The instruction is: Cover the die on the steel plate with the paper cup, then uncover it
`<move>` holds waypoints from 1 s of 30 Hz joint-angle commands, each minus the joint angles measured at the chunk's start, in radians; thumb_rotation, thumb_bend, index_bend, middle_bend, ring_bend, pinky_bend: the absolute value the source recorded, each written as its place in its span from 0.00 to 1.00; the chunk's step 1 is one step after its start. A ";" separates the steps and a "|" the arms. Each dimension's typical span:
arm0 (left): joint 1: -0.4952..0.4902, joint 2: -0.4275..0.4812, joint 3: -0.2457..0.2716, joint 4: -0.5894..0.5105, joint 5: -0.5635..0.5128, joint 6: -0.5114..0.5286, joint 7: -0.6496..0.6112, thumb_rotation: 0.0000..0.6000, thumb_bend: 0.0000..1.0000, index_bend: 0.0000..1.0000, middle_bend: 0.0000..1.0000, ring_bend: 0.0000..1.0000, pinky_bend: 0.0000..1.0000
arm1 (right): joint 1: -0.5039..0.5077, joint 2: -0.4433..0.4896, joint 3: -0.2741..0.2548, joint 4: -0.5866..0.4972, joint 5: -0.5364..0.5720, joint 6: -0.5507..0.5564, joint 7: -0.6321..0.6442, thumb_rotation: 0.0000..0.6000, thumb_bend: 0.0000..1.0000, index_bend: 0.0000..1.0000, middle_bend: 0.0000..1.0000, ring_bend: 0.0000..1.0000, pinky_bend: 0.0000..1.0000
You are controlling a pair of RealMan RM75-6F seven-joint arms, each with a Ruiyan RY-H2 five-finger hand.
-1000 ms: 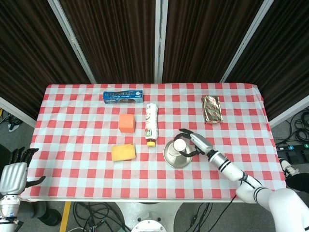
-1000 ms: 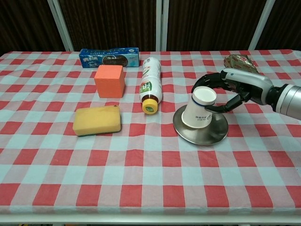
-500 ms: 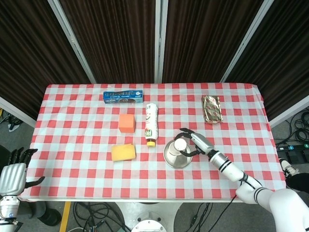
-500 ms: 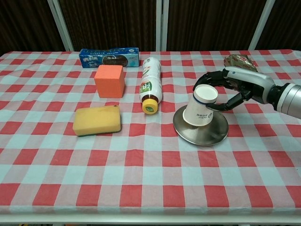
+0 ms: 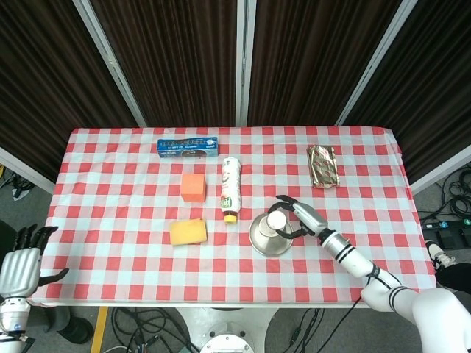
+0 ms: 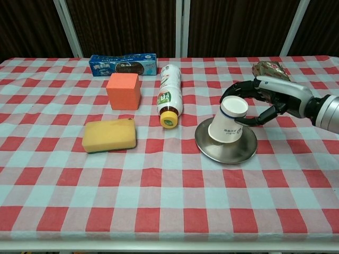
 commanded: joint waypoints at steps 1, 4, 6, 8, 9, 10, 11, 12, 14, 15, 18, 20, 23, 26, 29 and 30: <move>0.001 0.000 0.000 0.001 -0.002 -0.002 0.000 1.00 0.02 0.16 0.14 0.05 0.05 | -0.001 0.007 -0.031 -0.015 -0.038 0.021 0.014 1.00 0.33 0.46 0.34 0.07 0.08; -0.001 -0.001 0.000 0.001 0.000 -0.003 0.001 1.00 0.02 0.15 0.14 0.05 0.05 | -0.005 0.019 -0.065 -0.032 -0.074 0.042 0.021 1.00 0.34 0.46 0.34 0.07 0.08; -0.003 -0.001 -0.001 0.001 0.001 -0.003 0.003 1.00 0.02 0.15 0.14 0.05 0.05 | -0.009 0.015 -0.061 -0.024 -0.068 0.044 0.008 1.00 0.34 0.46 0.34 0.07 0.08; -0.004 0.000 -0.001 0.001 0.002 -0.004 0.003 1.00 0.02 0.15 0.14 0.05 0.05 | -0.011 0.000 -0.038 -0.003 -0.039 0.030 -0.004 1.00 0.34 0.45 0.34 0.07 0.08; -0.004 0.000 -0.001 0.000 0.002 -0.004 0.004 1.00 0.02 0.15 0.14 0.05 0.05 | -0.011 -0.007 -0.025 0.007 -0.023 0.018 -0.004 1.00 0.34 0.45 0.34 0.07 0.08; -0.004 0.001 -0.001 0.000 0.003 -0.003 0.004 1.00 0.02 0.16 0.14 0.05 0.05 | -0.008 -0.015 -0.012 0.021 -0.006 0.004 -0.001 1.00 0.34 0.45 0.34 0.07 0.08; -0.003 0.001 -0.002 -0.001 0.003 -0.001 0.003 1.00 0.02 0.16 0.14 0.05 0.05 | -0.006 -0.019 -0.006 0.029 0.000 -0.004 0.004 1.00 0.34 0.45 0.34 0.07 0.08; -0.002 0.001 -0.001 -0.001 0.003 0.000 0.003 1.00 0.02 0.16 0.14 0.05 0.05 | -0.004 -0.022 -0.003 0.034 0.003 -0.007 0.009 1.00 0.34 0.46 0.34 0.07 0.08; 0.001 0.002 -0.001 -0.002 0.001 0.002 0.002 1.00 0.02 0.15 0.14 0.05 0.05 | -0.004 -0.021 -0.008 0.033 -0.008 0.005 0.022 1.00 0.34 0.45 0.34 0.07 0.08; 0.001 0.002 -0.001 -0.003 0.000 0.002 0.002 1.00 0.02 0.15 0.14 0.05 0.05 | -0.005 -0.018 -0.015 0.027 -0.018 0.015 0.028 1.00 0.34 0.45 0.34 0.07 0.08; 0.001 0.001 0.000 -0.002 0.000 0.000 0.002 1.00 0.02 0.16 0.14 0.05 0.05 | -0.006 0.000 -0.051 -0.002 -0.065 0.049 0.046 1.00 0.34 0.45 0.34 0.07 0.08; 0.000 0.001 0.000 -0.001 0.001 -0.001 0.002 1.00 0.02 0.15 0.14 0.05 0.05 | -0.004 0.010 -0.069 -0.014 -0.084 0.054 0.039 1.00 0.34 0.45 0.34 0.07 0.08; 0.000 0.000 -0.001 0.002 0.002 0.000 0.000 1.00 0.02 0.15 0.14 0.05 0.05 | -0.004 0.002 -0.049 -0.003 -0.057 0.034 0.015 1.00 0.34 0.45 0.34 0.07 0.08; 0.001 0.000 0.000 0.002 0.003 0.001 -0.003 1.00 0.02 0.16 0.14 0.05 0.05 | -0.002 -0.017 -0.012 0.026 -0.009 -0.001 0.003 1.00 0.34 0.45 0.34 0.07 0.08; 0.003 0.000 0.000 0.002 -0.001 0.001 -0.006 1.00 0.02 0.15 0.14 0.05 0.05 | 0.002 -0.015 -0.015 0.023 -0.017 0.003 0.013 1.00 0.34 0.45 0.34 0.07 0.08; 0.004 0.000 -0.001 0.002 -0.002 0.001 -0.007 1.00 0.02 0.15 0.14 0.05 0.05 | 0.001 -0.011 -0.023 0.015 -0.029 0.014 0.016 1.00 0.34 0.45 0.34 0.07 0.08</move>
